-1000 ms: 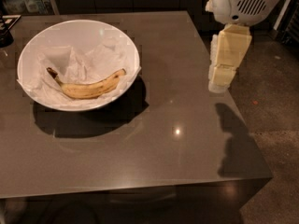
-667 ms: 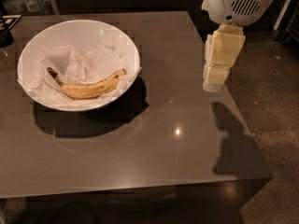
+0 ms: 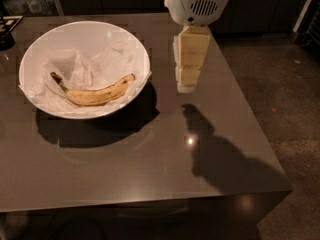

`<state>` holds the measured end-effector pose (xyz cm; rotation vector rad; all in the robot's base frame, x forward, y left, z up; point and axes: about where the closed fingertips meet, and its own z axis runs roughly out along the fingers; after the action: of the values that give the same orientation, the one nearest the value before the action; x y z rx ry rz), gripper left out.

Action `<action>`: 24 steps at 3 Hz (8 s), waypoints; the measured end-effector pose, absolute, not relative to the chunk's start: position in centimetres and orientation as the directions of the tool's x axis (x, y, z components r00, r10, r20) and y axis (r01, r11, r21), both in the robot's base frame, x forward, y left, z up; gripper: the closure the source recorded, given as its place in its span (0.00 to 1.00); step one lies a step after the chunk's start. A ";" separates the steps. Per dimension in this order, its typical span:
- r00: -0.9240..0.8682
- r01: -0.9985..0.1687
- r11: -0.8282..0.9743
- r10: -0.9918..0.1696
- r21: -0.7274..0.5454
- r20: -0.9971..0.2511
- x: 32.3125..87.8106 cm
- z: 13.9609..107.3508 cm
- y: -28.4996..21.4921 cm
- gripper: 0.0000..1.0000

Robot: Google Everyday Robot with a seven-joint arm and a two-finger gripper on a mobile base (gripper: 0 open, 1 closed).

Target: Pick banana from white bowl

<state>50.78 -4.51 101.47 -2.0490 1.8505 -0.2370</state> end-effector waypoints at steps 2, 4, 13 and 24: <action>0.211 -0.904 -0.166 -0.975 -0.393 -0.072 50.8 100.5 -1.6 0.00; 0.321 -0.884 -0.258 -0.941 -0.389 -0.107 54.1 100.0 4.5 0.00; 0.302 -0.953 -0.302 -0.920 -0.037 -0.251 58.1 85.7 11.9 0.41; 0.410 -0.912 -0.332 -0.768 -0.241 -0.492 44.6 96.9 6.0 1.00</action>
Offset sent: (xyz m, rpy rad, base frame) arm -0.0047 0.0175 -0.0123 -0.0228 -0.0088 0.0464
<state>44.59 5.96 96.87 -2.1911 1.4270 0.3994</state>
